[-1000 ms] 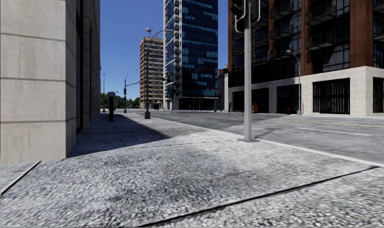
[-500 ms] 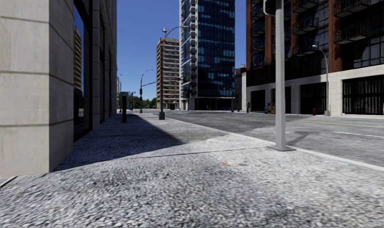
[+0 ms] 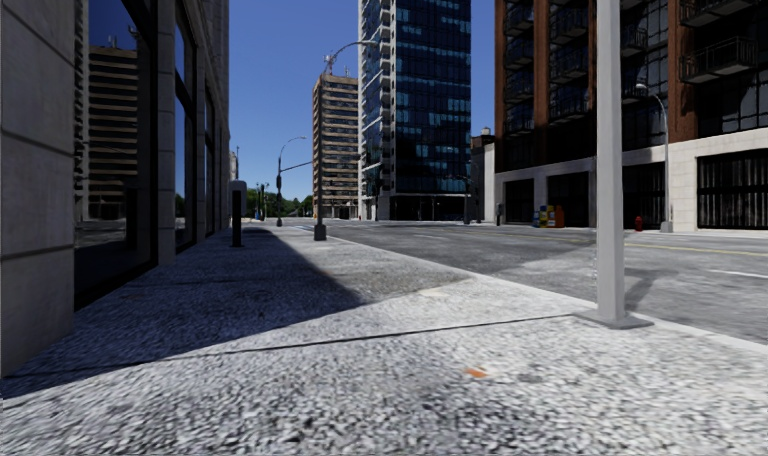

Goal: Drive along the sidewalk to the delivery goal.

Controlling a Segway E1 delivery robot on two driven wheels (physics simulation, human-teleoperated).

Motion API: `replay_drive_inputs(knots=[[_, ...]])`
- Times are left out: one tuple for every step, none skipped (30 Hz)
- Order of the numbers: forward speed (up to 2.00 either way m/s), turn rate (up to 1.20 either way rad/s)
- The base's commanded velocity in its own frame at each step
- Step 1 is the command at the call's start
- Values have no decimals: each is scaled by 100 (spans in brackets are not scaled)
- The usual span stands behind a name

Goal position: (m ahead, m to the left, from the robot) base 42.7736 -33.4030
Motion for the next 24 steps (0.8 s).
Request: replay_drive_inputs(knots=[[162, 83], [162, 91], [162, 93], [162, 93], [162, 81], [162, 32], [162, 14], [163, 7], [163, 3], [163, 1], [163, 1], [163, 0], [163, 0], [163, 0], [163, 0], [163, 0], [163, 0], [163, 0], [163, 0], [163, 0], [163, 0], [163, 0], [163, 0], [163, 0]])
